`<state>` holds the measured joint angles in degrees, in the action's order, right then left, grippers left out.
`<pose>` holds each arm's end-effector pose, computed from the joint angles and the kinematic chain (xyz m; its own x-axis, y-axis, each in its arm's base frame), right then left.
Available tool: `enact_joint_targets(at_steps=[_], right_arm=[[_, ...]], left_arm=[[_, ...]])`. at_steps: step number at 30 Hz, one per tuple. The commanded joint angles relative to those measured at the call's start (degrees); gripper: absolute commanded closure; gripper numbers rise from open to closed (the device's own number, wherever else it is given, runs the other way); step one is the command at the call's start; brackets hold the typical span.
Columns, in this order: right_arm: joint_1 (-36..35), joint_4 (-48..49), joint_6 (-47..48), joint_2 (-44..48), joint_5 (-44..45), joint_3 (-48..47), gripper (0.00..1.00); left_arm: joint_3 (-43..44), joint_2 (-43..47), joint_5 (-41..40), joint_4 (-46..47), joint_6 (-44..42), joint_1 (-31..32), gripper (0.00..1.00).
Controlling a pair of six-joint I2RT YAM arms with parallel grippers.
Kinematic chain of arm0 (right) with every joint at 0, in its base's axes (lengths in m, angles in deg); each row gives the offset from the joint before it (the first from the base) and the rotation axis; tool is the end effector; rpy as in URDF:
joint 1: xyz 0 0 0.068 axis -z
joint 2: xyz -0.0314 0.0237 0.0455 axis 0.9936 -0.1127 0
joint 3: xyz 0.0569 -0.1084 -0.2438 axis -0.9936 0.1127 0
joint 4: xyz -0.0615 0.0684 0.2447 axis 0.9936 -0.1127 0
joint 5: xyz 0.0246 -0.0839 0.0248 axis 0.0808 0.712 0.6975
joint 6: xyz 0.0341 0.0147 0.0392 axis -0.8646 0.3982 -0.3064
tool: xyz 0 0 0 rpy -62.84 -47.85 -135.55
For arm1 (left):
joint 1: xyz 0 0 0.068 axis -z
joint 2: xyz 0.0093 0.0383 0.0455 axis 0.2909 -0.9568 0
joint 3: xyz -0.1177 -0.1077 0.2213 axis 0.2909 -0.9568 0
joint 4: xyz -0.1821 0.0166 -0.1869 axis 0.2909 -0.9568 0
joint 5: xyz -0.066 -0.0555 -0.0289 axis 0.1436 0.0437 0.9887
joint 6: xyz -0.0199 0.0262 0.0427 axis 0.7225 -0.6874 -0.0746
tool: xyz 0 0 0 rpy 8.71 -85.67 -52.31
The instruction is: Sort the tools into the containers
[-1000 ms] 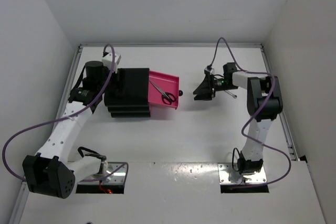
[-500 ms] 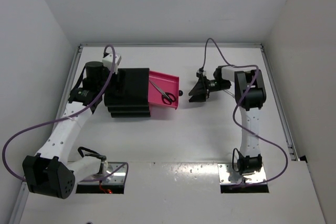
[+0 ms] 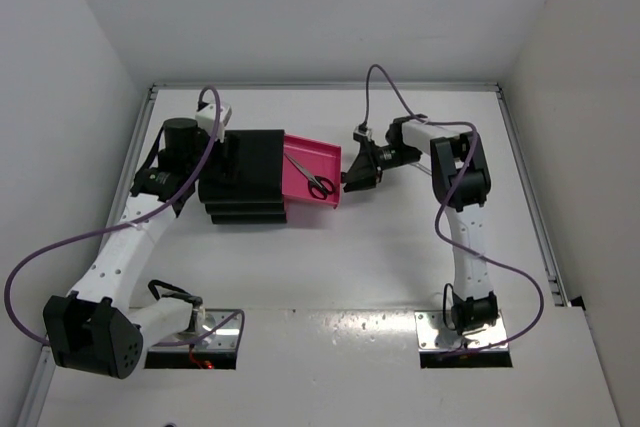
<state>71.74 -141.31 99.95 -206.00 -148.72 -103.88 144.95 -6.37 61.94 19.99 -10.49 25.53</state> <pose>0.4026 0.1203 0.1038 -0.9716 -0.2360 0.0188 -0.0050 0.0998 0.9950 0.2441 -0.0380 0.3226 -0.4878 0.1150 -0.8653 0.1957 0.9805 0.0200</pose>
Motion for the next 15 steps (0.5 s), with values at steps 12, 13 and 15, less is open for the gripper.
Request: enact_joint_targets(at_steps=[12, 13, 15], right_arm=[[-0.1, -3.5, 4.6, -4.2, -7.6, -7.8, 0.49], [-0.1, -3.5, 4.6, -4.2, -7.6, -8.6, 0.5], [-0.1, -4.2, 4.6, -4.7, -7.6, -10.4, 0.53]], left_arm=[[-0.1, -0.9, 0.4, 0.7, 0.0, -0.5, 0.22], [-0.6, -0.9, 0.4, 0.7, 0.0, -0.5, 0.22], [-0.6, -0.9, -0.2, 0.7, 0.0, -0.5, 0.22]])
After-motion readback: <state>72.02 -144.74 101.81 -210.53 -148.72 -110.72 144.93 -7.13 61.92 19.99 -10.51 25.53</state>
